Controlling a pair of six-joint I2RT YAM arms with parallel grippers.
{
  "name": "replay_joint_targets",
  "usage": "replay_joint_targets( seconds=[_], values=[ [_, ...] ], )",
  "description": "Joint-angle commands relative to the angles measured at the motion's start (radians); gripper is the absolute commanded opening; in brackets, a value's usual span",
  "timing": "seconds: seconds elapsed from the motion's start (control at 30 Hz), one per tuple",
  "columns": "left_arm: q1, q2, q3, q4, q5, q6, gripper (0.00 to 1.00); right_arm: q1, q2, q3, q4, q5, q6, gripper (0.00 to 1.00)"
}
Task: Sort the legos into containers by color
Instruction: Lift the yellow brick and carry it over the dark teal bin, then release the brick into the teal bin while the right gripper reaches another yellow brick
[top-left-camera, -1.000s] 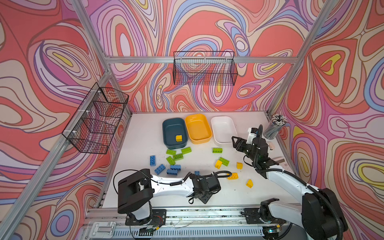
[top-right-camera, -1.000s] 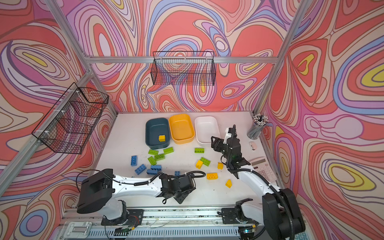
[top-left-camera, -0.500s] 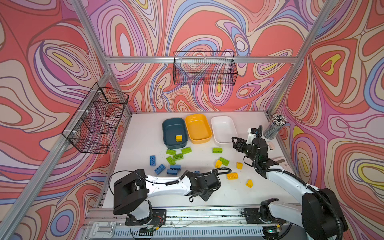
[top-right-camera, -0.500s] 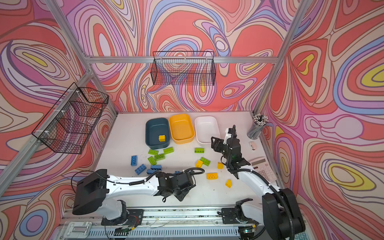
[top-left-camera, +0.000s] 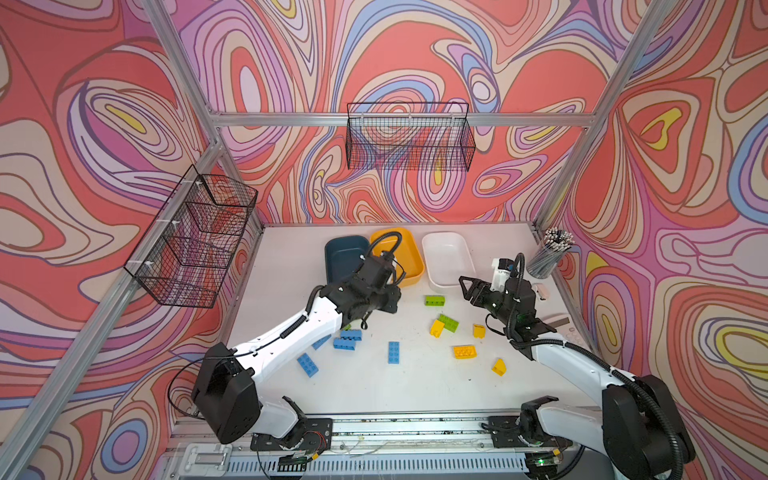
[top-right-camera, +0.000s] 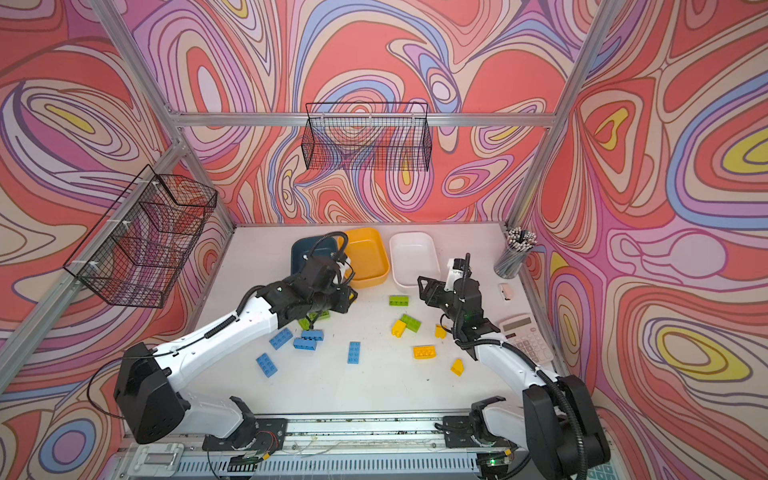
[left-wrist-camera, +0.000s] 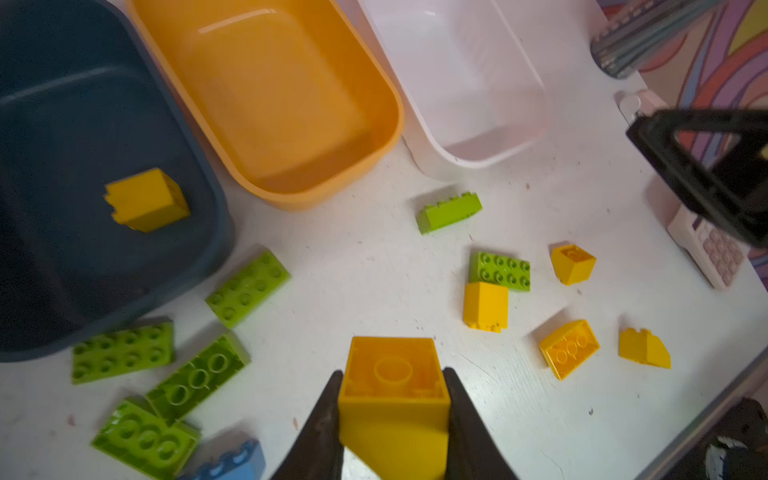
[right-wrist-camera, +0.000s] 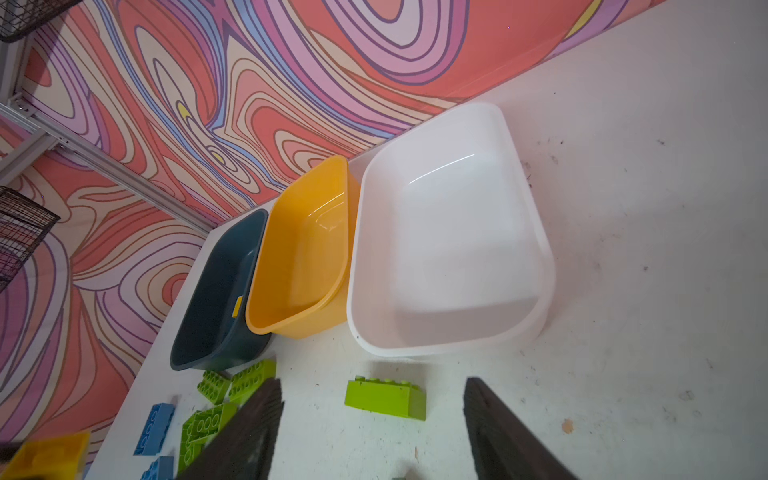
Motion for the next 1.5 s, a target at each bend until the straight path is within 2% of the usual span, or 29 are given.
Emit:
replay_joint_targets(
  seconds=[0.0, 0.2, 0.33, 0.53, 0.6, 0.7, 0.73, 0.83, 0.9, 1.1, 1.27, 1.37, 1.47],
  values=[
    [0.101, 0.068, 0.077, -0.061, 0.029, 0.089, 0.33, -0.004, 0.006, -0.025, 0.069, -0.058, 0.031, 0.74],
    [0.286, 0.262, 0.253, -0.128, 0.043, 0.069, 0.32, -0.004, 0.0, -0.04, 0.104, -0.091, 0.047, 0.75],
    [0.345, 0.386, 0.355, -0.166, 0.035, 0.067, 0.32, -0.004, 0.004, -0.042, 0.114, -0.108, 0.05, 0.76],
    [0.401, 0.498, 0.436, -0.168, 0.045, 0.058, 0.35, 0.008, 0.005, -0.037, 0.115, -0.126, 0.038, 0.77],
    [0.407, 0.527, 0.475, -0.191, 0.045, 0.062, 0.39, 0.016, 0.006, -0.026, 0.096, -0.125, 0.024, 0.77],
    [0.406, 0.535, 0.508, -0.209, 0.026, 0.063, 0.61, 0.034, 0.014, -0.002, 0.055, -0.122, -0.006, 0.78],
    [0.408, 0.529, 0.509, -0.211, 0.017, 0.059, 0.66, 0.044, 0.016, 0.007, 0.041, -0.116, -0.016, 0.78],
    [0.408, 0.483, 0.493, -0.205, 0.019, 0.052, 0.73, 0.096, 0.003, 0.027, -0.014, -0.04, -0.065, 0.78],
    [0.407, 0.436, 0.472, -0.21, 0.026, 0.042, 0.74, 0.143, -0.009, 0.046, -0.069, 0.02, -0.105, 0.78],
    [0.405, 0.159, 0.267, -0.126, 0.09, -0.015, 0.77, 0.263, -0.003, 0.093, -0.238, 0.136, -0.132, 0.77],
    [0.401, -0.078, 0.135, -0.124, 0.125, -0.046, 0.78, 0.352, -0.015, 0.092, -0.31, 0.269, -0.03, 0.77],
    [0.4, -0.228, 0.033, -0.116, 0.122, -0.051, 0.79, 0.409, 0.009, 0.089, -0.325, 0.293, 0.035, 0.76],
    [0.4, -0.359, -0.068, -0.129, 0.097, -0.044, 0.8, 0.435, 0.052, 0.065, -0.305, 0.253, 0.105, 0.76]
  ],
)
